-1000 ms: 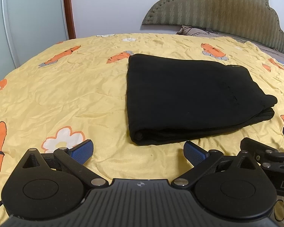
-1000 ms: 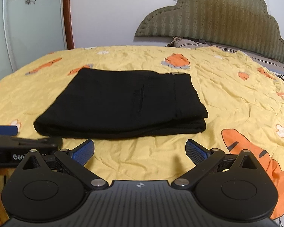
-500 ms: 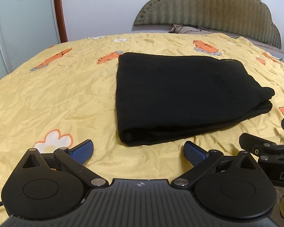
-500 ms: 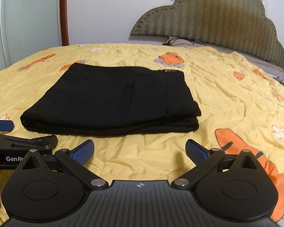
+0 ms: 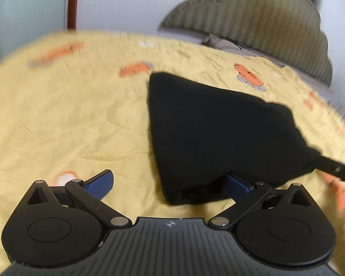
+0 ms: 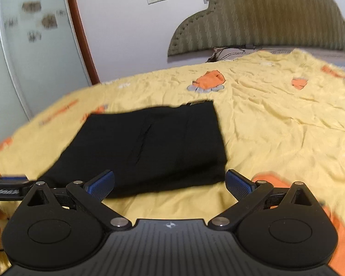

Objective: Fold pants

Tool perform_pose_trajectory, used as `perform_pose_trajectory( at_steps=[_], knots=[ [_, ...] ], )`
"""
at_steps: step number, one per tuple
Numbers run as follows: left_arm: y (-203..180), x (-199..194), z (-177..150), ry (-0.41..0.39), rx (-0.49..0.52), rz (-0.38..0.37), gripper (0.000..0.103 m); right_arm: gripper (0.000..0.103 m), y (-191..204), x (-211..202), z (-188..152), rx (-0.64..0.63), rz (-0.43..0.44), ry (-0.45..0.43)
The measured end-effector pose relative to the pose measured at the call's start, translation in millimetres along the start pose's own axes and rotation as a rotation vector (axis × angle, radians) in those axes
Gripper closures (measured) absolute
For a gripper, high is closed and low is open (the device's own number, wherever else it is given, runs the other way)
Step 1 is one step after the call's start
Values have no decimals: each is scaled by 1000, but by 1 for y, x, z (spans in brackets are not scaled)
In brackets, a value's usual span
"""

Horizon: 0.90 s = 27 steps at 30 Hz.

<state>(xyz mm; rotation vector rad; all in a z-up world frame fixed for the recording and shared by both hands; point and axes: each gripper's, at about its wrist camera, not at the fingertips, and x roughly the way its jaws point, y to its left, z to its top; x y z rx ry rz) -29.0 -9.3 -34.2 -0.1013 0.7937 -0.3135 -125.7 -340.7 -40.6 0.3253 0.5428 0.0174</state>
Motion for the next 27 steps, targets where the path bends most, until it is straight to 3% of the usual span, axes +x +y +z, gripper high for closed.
perform_pose_trajectory(
  at_steps=[3,9,12,16,18,21,24,27],
  knots=[
    [18,17,17,70,-120,-109,1,0,-32,22,23,65,76,43],
    [24,29,27,99,-115,-152,1,1,-68,66,39,251,226,172],
    [29,28,28,97,-140,-180,1,4,-61,72,38,205,232,193],
    [40,24,25,81,-208,-203,0,23,-46,68,34,90,170,204],
    [44,21,23,68,-235,-207,0,44,-45,65,33,60,120,201],
    [47,6,21,2,-242,-141,2,47,-47,60,31,63,113,207],
    [47,-10,22,-75,-216,-58,1,43,-30,46,30,7,-1,135],
    [41,-3,29,-18,-192,-84,1,43,9,31,23,-154,-91,44]
  ],
)
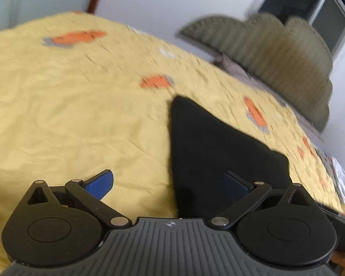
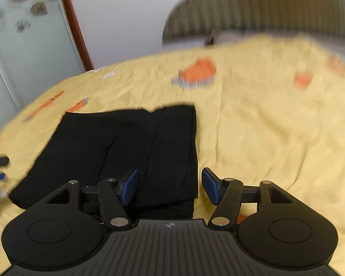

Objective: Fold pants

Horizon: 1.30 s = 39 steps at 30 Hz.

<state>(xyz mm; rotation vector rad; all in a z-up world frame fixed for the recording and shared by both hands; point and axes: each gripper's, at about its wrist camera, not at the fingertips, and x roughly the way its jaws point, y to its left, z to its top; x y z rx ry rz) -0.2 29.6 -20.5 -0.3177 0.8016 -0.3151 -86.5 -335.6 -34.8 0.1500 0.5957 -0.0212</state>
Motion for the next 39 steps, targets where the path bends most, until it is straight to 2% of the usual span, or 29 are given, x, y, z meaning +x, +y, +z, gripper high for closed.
perform_pose_trajectory(
  at_steps=[2,4,7,11,12,14,16,17,19,21,23,24,26,29,31,33,37,39],
  knots=[
    [-12,11,-2,67,42,-45,1,43,21,-1,-2,-74,-3,-14],
    [-26,21,-7,109,106,-53,1,44,28,7,-1,-97,-18,-7],
    [-25,34,-12,132,113,-10,1,42,7,18,2,12,-57,21],
    [-22,34,-11,118,106,-36,3,36,-34,29,-4,217,89,109],
    [-23,34,-12,117,123,-32,4,36,-36,28,-5,226,116,104],
    [-28,34,-16,94,186,34,11,36,-31,25,-6,189,137,122],
    [-34,31,-24,44,255,127,10,36,-21,23,-6,110,113,141],
    [-35,26,-27,26,258,145,10,37,-17,19,-5,85,80,135],
    [-37,16,-30,-2,256,151,10,37,-7,3,-3,48,-62,58],
    [-46,8,-33,-25,284,180,9,35,17,-17,-3,-28,-143,-31],
    [-57,4,-39,-38,317,192,5,33,44,-36,-9,-74,-124,-100],
    [-63,2,-42,-40,330,189,5,26,57,-42,-14,-88,-82,-114],
    [-73,-1,-50,-46,354,192,2,21,79,-49,-24,-112,-20,-118],
    [-87,1,-65,-49,406,238,2,21,101,-51,-38,-137,-32,-100],
    [-92,3,-73,-49,433,296,2,20,105,-50,-43,-133,-57,-80],
    [-95,2,-79,-50,440,318,2,19,102,-52,-46,-107,-60,-49],
    [-94,-3,-85,-52,396,292,2,17,92,-55,-47,-48,-62,-35],
    [-93,-3,-86,-43,385,288,2,10,89,-57,-48,-29,-74,-35]
  ],
)
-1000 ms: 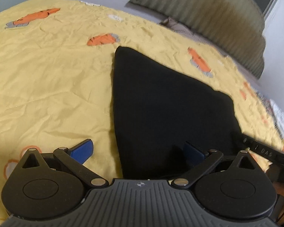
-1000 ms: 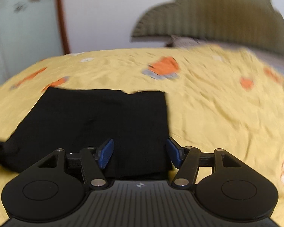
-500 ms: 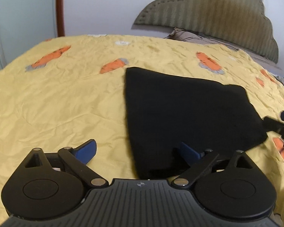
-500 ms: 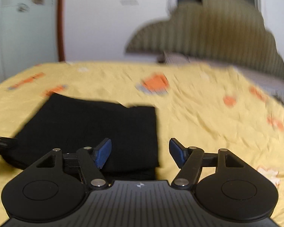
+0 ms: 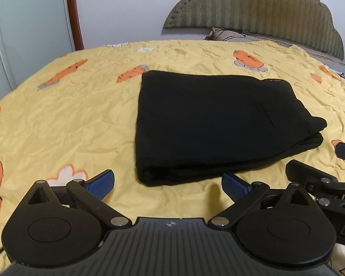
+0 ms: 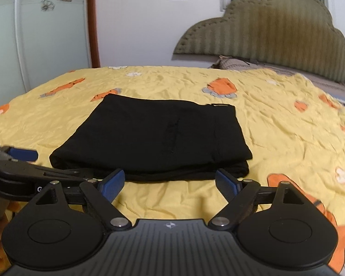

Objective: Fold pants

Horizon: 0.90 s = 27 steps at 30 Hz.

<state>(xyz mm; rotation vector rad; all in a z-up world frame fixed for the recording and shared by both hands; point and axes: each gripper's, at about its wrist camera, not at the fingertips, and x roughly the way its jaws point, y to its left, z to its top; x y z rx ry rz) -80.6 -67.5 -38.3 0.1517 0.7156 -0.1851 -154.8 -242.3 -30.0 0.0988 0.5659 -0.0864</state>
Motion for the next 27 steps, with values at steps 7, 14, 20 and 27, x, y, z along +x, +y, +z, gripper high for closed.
perform_pose_trajectory(
  at_steps=[7,14,20,27],
  knots=[
    [-2,0,-5,6,-2,0,2,8,-2,-6,-3,7,-18,2],
    [0,2,-7,15,-15,-10,2,7,2,-3,-7,-22,-29,13],
    [0,5,-10,20,-12,-8,2,7,3,-1,-10,-21,-24,20],
    [-2,4,-11,12,-3,-6,2,7,4,-2,-10,-24,-39,9]
  ],
)
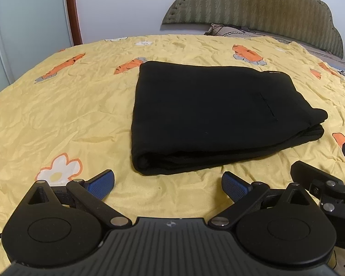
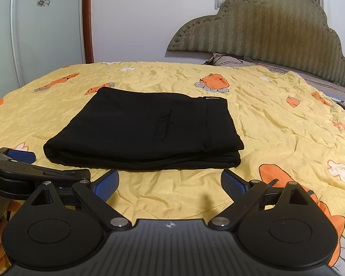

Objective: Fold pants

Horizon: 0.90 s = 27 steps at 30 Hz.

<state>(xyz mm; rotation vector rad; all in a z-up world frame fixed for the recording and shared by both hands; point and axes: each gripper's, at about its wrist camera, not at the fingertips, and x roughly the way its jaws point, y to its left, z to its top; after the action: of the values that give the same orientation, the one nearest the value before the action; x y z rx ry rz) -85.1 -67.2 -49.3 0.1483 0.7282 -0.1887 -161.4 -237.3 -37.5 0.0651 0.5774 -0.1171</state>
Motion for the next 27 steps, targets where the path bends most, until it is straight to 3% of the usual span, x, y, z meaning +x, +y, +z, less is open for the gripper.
perform_pose_trajectory(
  at_steps=[16,27],
  knots=[
    [1,5,-5,0,-4,9,0,2,-3,5,-4,40,-4,22],
    [3,6,-7,0,-12,3,0,2,-8,2,-6,61,63,-1]
  ],
)
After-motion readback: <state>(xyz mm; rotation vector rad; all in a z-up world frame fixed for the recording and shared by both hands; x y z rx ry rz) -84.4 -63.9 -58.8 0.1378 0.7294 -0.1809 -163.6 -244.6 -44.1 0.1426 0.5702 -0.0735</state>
